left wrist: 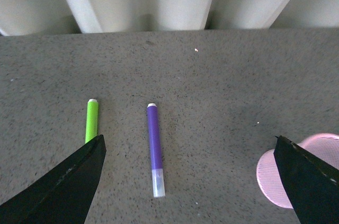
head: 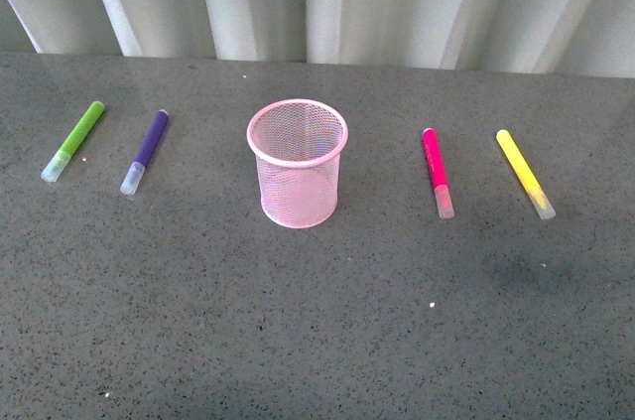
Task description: Insert purple and pink pens into pink cup
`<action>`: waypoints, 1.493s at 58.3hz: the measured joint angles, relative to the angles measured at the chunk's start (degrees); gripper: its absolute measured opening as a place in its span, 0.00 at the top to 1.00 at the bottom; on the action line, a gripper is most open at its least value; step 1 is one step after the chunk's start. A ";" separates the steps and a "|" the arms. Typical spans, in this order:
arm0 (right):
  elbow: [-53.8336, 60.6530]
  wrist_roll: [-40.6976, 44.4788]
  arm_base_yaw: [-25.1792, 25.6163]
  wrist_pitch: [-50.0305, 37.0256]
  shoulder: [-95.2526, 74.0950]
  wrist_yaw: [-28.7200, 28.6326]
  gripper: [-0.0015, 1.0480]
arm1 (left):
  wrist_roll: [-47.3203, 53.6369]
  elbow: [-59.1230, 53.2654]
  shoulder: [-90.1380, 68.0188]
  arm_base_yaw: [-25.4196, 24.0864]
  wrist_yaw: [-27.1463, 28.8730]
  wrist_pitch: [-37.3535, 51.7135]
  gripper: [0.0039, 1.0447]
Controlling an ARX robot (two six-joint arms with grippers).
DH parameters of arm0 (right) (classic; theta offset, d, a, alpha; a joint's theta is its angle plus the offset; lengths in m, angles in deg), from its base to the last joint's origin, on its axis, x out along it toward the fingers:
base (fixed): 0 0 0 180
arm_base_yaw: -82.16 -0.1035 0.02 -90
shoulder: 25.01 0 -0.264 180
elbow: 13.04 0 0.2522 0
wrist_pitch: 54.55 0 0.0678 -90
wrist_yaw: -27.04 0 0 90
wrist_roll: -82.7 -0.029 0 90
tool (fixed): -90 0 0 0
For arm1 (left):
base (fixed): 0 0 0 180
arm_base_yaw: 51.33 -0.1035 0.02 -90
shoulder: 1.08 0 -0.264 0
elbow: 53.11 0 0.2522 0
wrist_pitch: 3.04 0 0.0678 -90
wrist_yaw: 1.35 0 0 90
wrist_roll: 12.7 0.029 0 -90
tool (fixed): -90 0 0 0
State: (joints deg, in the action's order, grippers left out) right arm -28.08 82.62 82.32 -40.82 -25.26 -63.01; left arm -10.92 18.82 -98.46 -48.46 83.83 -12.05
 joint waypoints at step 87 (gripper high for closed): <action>0.00 0.00 0.00 0.00 0.00 0.00 0.07 | 5.75 41.29 -44.83 -0.17 3.30 -25.64 0.23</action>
State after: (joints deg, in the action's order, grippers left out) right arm -28.08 82.62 82.32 -40.82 -25.26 -63.01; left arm -5.17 60.11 -143.29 -48.63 87.13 -37.69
